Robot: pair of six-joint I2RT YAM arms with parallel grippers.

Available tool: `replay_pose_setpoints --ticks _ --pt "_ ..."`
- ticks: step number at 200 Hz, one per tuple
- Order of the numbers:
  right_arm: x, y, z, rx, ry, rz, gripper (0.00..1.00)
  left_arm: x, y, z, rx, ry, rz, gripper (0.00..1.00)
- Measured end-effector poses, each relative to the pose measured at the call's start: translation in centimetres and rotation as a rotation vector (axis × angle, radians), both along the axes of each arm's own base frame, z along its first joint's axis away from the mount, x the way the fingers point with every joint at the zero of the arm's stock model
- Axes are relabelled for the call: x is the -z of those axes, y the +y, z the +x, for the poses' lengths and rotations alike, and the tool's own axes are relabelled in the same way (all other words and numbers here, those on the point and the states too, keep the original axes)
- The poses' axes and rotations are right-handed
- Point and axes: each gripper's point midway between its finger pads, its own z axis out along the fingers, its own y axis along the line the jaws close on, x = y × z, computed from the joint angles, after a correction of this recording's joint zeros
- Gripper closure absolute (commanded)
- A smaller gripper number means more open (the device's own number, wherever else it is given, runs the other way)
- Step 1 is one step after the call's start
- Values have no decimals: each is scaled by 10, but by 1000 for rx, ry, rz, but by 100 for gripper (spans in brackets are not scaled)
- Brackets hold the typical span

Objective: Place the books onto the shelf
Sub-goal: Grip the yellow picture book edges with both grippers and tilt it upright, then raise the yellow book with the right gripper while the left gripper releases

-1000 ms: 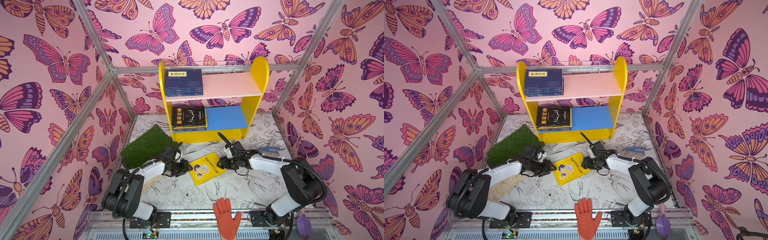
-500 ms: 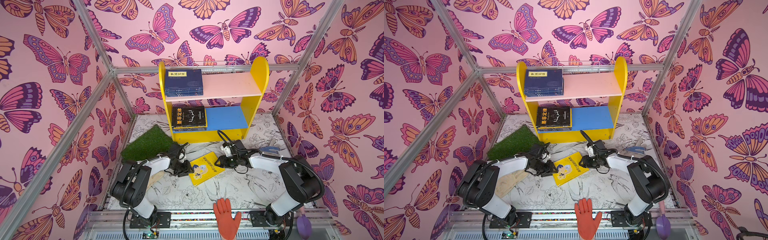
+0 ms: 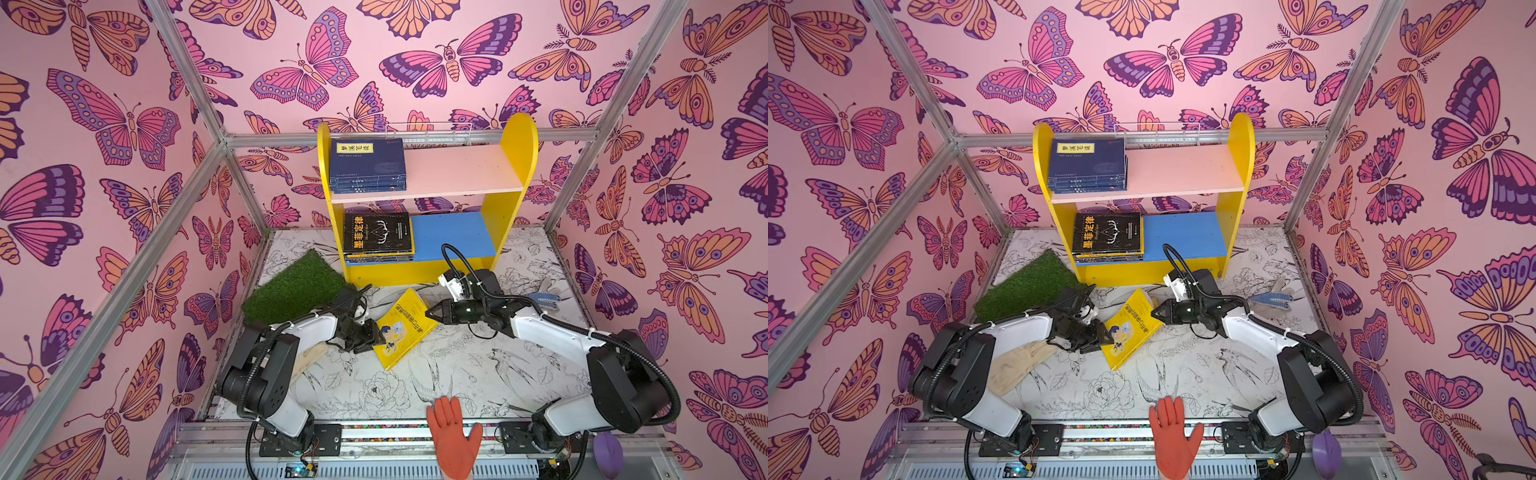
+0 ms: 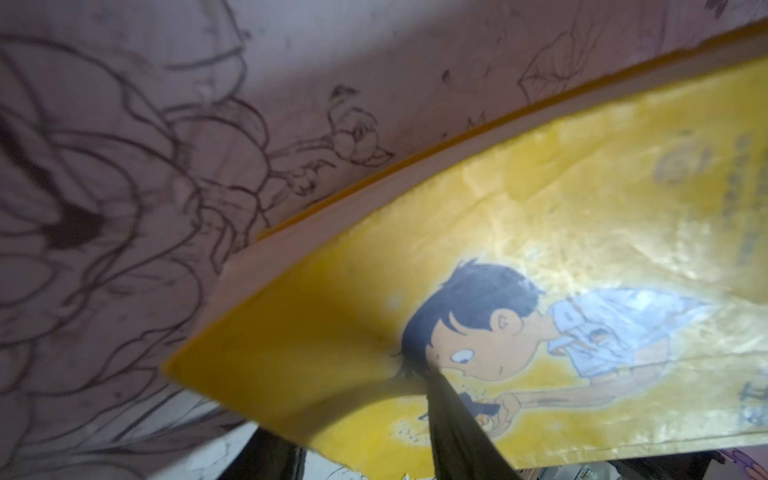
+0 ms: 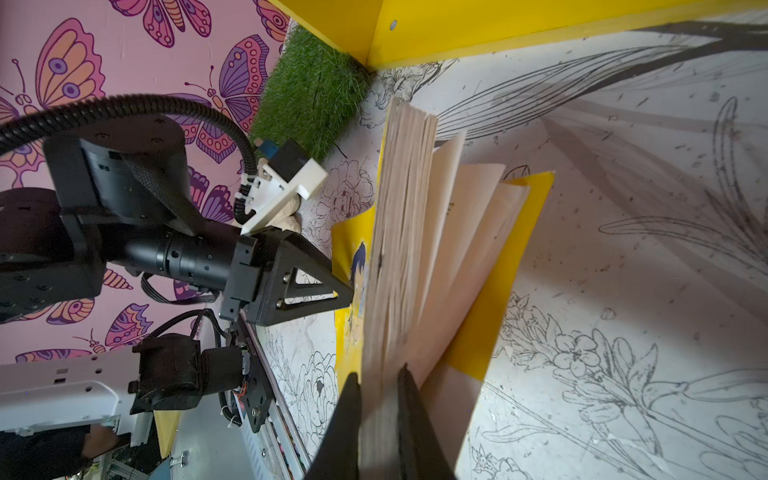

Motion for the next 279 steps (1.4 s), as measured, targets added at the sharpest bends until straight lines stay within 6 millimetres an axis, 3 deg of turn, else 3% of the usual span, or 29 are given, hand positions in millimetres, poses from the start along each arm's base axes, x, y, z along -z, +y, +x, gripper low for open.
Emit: replay_pose_setpoints --ticks 31,57,94,130,172,186,229,246,261,279 --pt "-1 -3 -2 29 15 61 100 -17 14 9 -130 -43 -120 40" --pt "-6 -21 6 126 53 171 100 -31 21 17 -230 -87 -239 35" --pt "-27 -42 32 264 57 306 100 -45 13 18 -246 -100 -354 27" --pt "-59 -40 33 259 2 391 100 -59 6 24 -229 -136 -421 25" --pt "-68 -38 34 263 7 426 100 -74 -9 30 -184 -184 -484 28" --pt "-71 -38 35 265 6 443 100 -77 -16 34 -174 -188 -508 35" --pt "-65 -38 40 293 17 442 99 -83 -25 48 -201 -191 -588 85" --pt "-53 -47 46 355 29 401 83 -92 -25 53 -208 -218 -628 100" --pt "-44 -54 46 401 43 347 63 -97 -26 54 -210 -233 -649 100" --pt "-43 -60 40 425 18 285 50 -97 -27 50 -215 -220 -660 100"
